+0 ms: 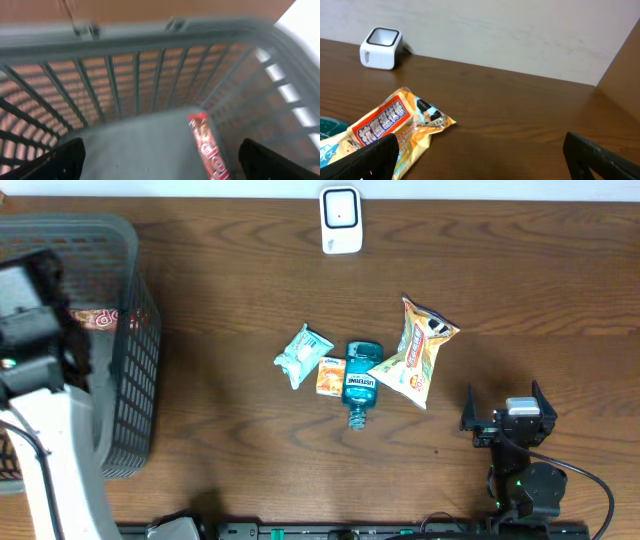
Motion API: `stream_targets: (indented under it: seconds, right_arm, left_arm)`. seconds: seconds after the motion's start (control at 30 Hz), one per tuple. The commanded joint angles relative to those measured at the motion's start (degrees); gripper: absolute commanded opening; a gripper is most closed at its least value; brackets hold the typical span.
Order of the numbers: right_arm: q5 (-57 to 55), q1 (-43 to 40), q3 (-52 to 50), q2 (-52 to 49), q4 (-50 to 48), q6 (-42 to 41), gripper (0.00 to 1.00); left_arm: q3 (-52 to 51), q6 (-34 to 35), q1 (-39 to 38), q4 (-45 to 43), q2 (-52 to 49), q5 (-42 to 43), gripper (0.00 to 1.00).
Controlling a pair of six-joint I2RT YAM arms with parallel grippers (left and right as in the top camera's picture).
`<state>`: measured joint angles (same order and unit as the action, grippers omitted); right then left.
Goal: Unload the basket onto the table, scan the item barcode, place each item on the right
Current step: 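Reach the left gripper into the basket and align over the red candy bar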
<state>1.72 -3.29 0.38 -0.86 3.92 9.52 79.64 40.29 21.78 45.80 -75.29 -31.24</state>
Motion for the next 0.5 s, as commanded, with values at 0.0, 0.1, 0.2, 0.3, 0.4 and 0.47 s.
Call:
stream_targets:
  seconds: [0.0,0.1,0.2,0.3,0.4,0.47]
  right_arm:
    - [0.13,0.44,-0.07,0.11,0.20,0.42,0.99]
    - [0.13,0.44,-0.07,0.11,0.20,0.42,0.99]
    - [0.11,0.44,-0.07,0.11,0.20,0.42,0.99]
    - [0.13,0.44,-0.07,0.11,0.20,0.42,0.99]
    - [0.13,0.44,-0.07,0.11,0.20,0.42,0.99]
    - [0.13,0.44,-0.07,0.11,0.20,0.42,0.99]
  left_arm:
    - [0.48,-0.22,4.31,0.24,-4.70,14.38,0.98]
    - [0.48,-3.63,5.33,-0.24,-8.85,15.65,0.98]
    - [0.48,-6.03,5.16,-0.96,-13.20,15.69,0.98]
    - [0.48,-5.99,5.16,-1.92,-17.05,15.80,0.98]
    - [0.48,-6.01,5.14,-4.04,-20.61,15.82,0.98]
    - [0.48,-6.03,5.14,-5.46,-22.67,15.82,0.98]
